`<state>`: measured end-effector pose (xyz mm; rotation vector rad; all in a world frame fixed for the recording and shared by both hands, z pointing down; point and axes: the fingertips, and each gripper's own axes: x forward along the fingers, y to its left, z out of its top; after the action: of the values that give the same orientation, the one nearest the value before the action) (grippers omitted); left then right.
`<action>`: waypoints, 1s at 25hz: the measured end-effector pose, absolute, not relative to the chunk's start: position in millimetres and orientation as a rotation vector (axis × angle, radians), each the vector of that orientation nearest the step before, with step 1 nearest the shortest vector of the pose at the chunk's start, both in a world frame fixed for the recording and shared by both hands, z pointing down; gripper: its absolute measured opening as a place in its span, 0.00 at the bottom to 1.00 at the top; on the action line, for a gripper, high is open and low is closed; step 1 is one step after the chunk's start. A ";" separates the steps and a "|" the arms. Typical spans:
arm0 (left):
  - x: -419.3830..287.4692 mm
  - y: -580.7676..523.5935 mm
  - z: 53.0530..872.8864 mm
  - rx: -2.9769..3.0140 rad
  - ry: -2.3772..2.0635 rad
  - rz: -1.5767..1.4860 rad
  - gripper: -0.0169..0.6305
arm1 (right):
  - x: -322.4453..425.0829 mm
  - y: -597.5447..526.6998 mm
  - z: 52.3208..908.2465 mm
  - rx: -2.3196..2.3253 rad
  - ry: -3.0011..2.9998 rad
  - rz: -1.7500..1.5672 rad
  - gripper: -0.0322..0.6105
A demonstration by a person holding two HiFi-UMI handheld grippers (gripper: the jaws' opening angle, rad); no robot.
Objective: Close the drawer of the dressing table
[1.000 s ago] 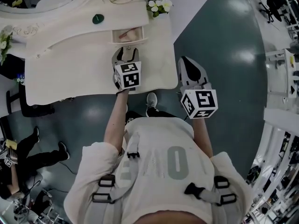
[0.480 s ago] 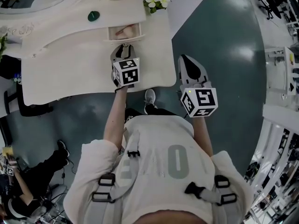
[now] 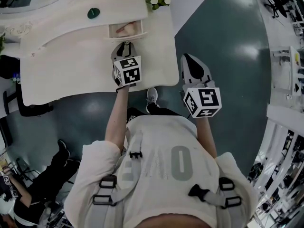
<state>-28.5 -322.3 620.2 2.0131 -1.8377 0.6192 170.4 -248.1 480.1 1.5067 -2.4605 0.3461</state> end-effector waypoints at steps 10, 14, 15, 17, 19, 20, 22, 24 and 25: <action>-28.4 -321.8 620.3 2.017 -1.844 0.615 0.18 | 172.7 -247.8 482.1 1.500 -2.462 0.352 0.06; -28.7 -322.8 620.0 2.020 -1.833 0.616 0.18 | 173.1 -248.9 481.3 1.502 -2.463 0.353 0.06; -28.8 -322.7 620.0 2.022 -1.832 0.622 0.18 | 172.9 -248.9 481.0 1.503 -2.465 0.355 0.06; -28.5 -322.1 619.9 2.027 -1.831 0.638 0.18 | 172.2 -248.5 480.5 1.502 -2.468 0.357 0.06; -28.2 -321.7 619.7 2.028 -1.829 0.644 0.18 | 171.3 -248.1 480.1 1.500 -2.471 0.356 0.06; -28.2 -321.8 619.5 2.027 -1.829 0.643 0.18 | 170.6 -247.9 480.2 1.499 -2.474 0.356 0.06; -28.1 -322.7 618.6 2.026 -1.832 0.635 0.18 | 169.4 -247.4 480.9 1.496 -2.477 0.359 0.06; -27.3 -324.0 617.0 2.029 -1.835 0.629 0.18 | 169.4 -246.6 482.4 1.494 -2.476 0.363 0.06; -26.7 -324.6 616.4 2.032 -1.835 0.627 0.18 | 169.9 -246.1 483.4 1.494 -2.473 0.366 0.06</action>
<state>-26.7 -324.6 616.4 2.0317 -1.8347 0.6274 169.9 -246.1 483.4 1.4941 -2.4731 0.3660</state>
